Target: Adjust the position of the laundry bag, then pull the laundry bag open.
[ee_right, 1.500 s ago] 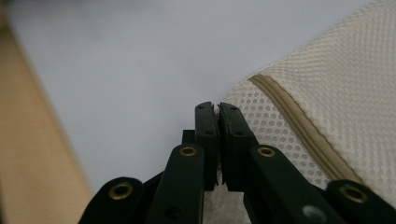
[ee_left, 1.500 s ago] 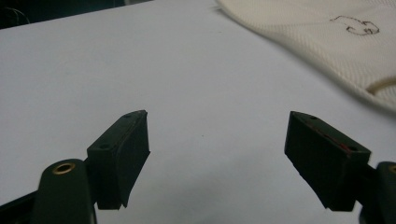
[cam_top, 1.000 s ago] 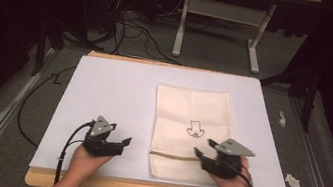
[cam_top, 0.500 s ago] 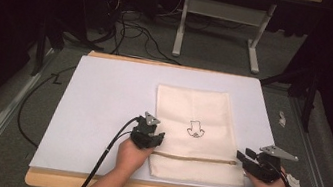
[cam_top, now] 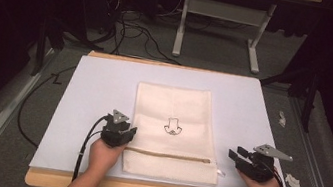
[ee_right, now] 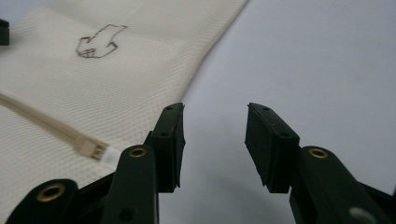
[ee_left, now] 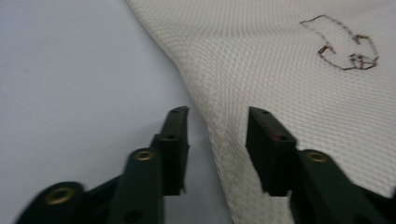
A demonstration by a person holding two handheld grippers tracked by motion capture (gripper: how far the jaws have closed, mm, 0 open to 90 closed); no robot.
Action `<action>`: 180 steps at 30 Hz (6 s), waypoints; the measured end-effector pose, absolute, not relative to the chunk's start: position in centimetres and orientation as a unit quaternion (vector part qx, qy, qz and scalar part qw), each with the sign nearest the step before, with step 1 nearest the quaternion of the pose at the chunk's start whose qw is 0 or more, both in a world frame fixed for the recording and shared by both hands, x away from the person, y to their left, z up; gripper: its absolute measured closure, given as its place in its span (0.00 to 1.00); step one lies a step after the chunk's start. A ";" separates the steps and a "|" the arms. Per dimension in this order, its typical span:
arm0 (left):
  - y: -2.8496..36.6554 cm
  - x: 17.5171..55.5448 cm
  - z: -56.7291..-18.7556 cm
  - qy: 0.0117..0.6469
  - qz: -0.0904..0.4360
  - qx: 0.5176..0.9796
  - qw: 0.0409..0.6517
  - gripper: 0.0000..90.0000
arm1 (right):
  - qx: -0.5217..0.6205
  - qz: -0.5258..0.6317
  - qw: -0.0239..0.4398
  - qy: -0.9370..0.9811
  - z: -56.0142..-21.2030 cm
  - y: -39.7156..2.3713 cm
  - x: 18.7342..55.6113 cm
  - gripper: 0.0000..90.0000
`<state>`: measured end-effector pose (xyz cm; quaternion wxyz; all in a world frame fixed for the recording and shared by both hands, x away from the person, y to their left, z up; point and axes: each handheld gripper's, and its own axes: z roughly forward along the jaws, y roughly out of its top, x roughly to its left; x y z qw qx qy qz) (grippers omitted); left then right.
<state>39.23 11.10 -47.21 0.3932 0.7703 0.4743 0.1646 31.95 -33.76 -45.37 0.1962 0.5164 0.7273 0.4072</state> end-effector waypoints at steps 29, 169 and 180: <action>14.5 34.9 -45.7 0.403 0.180 0.770 0.461 0.31 | 0.474 0.331 0.159 0.800 -47.2 -28.4 31.2 0.83; 18.5 35.3 -44.7 0.414 0.226 0.776 0.419 0.39 | 0.501 0.419 0.246 0.716 -44.8 -35.6 30.9 0.53; 21.9 35.2 -44.4 0.450 0.250 0.748 0.420 0.03 | 0.532 0.403 0.328 0.668 -43.9 -38.2 30.6 0.15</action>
